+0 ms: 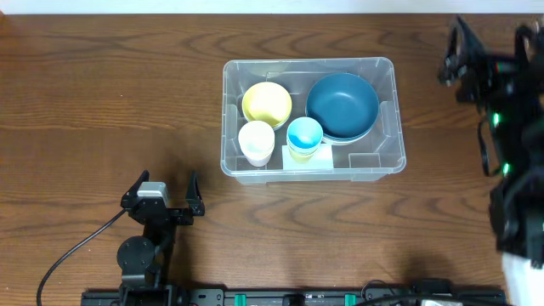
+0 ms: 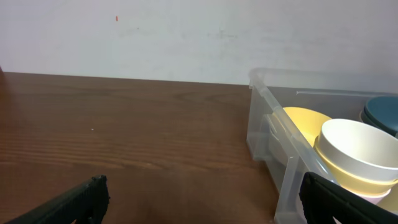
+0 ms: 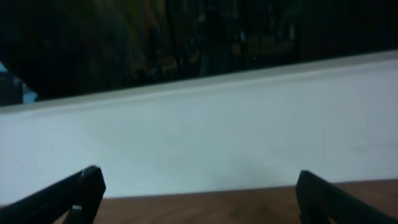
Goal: Pack container
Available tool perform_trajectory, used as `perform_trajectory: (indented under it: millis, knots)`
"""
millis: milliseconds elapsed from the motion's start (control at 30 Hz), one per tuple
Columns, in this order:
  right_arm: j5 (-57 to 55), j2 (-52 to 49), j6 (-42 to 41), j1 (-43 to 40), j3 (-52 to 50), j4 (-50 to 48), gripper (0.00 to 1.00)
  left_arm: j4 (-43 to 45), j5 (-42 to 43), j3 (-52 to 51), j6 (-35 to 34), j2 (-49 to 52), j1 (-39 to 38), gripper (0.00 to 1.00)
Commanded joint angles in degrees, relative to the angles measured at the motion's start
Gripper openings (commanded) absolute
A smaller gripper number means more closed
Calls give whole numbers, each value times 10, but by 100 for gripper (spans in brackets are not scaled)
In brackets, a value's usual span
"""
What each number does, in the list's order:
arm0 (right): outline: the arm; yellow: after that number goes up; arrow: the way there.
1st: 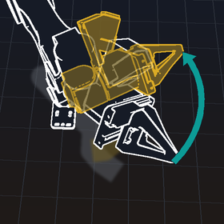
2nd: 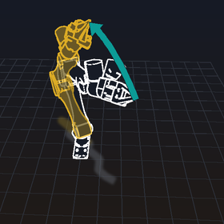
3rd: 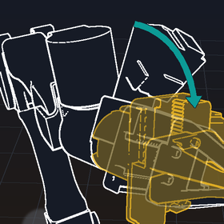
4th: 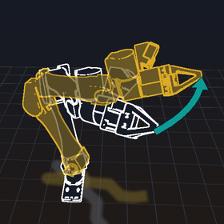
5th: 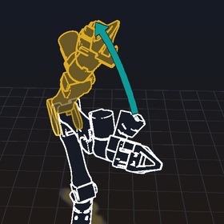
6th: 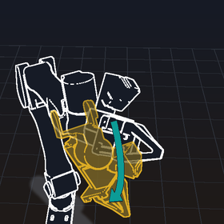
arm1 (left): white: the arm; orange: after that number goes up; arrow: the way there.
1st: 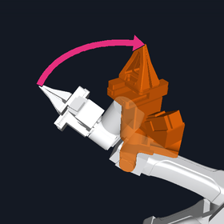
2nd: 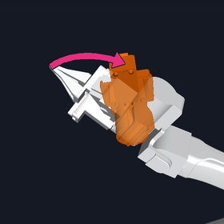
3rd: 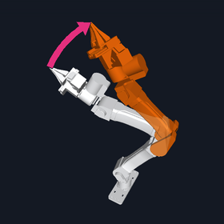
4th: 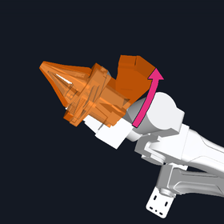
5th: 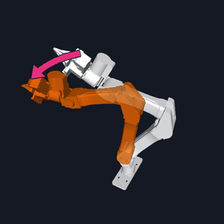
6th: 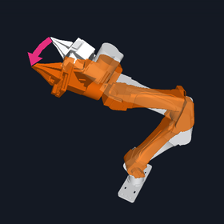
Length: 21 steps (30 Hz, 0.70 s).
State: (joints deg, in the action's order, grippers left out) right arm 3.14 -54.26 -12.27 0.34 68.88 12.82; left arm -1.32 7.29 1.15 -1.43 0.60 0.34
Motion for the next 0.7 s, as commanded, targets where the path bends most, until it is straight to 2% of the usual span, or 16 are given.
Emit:
perform_trajectory:
  millis: [0, 167, 367, 500, 667]
  knots:
    - [31, 82, 58, -9, -118, -74, 99, -21, 7, -9, 3, -4, 3, 98]
    - [31, 202, 83, -9, -287, -182, 99, -21, 7, -9, 3, -4, 3, 98]
    - [31, 336, 81, -8, -447, -214, 99, -21, 7, -9, 3, -4, 3, 98]
    - [40, 414, 81, -8, -521, -214, 99, -21, 7, -9, 3, -4, 3, 98]
    - [52, 450, 81, -8, -564, -214, 99, -21, 7, -9, 3, -4, 3, 98]
